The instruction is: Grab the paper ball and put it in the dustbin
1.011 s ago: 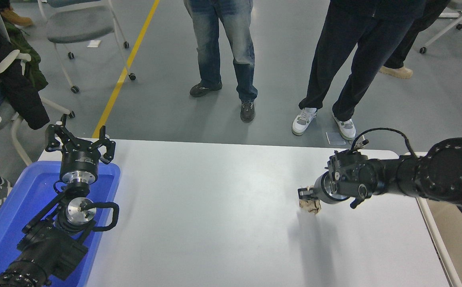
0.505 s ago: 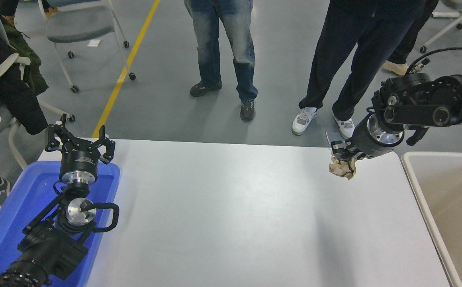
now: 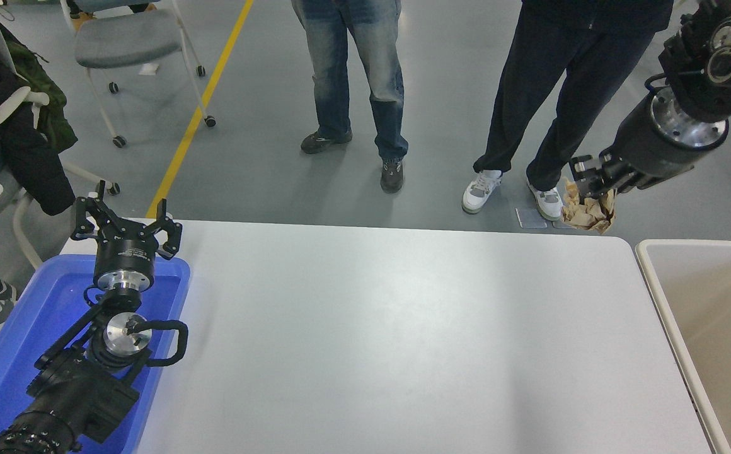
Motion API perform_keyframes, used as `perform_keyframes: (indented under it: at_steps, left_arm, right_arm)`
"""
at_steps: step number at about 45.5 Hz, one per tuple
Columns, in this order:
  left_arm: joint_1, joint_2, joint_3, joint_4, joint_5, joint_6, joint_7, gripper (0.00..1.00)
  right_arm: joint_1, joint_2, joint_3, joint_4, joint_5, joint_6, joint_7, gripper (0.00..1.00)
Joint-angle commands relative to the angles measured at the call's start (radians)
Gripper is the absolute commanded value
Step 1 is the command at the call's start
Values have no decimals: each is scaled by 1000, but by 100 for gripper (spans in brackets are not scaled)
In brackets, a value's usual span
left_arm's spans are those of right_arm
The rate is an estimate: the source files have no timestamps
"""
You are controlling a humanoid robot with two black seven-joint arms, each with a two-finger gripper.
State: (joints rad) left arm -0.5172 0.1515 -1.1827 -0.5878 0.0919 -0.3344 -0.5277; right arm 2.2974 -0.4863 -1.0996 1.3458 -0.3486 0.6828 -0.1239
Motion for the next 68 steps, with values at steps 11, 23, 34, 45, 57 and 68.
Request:
perform_keyframes:
  at_steps: [11,23,34,45,57,68]
  left_arm:
    - [-1,0,0,0,0,0,0,99]
    - [-1,0,0,0,0,0,0,99]
    - [-1,0,0,0,0,0,0,99]
    - [0,0,0,0,0,0,0,99]
    - [-1,0,0,0,0,0,0,99]
    - [-1,0,0,0,0,0,0,99]
  right_arm:
    - [-71,-316,-33,-42,13,-555,-94,0]
    - [-527,-410,275,-266,89,-1110,-118,0]
    - [-932,-362,674,-655,224,-1168,-115,0]
    - [-1211,-250,983,-902,224,-1120,-108,0]
    - [-1374,-124,1153,-1204,224,-862,-62,0]
    - [-1529,-98,1291,-1277,226,-747,-23,0]
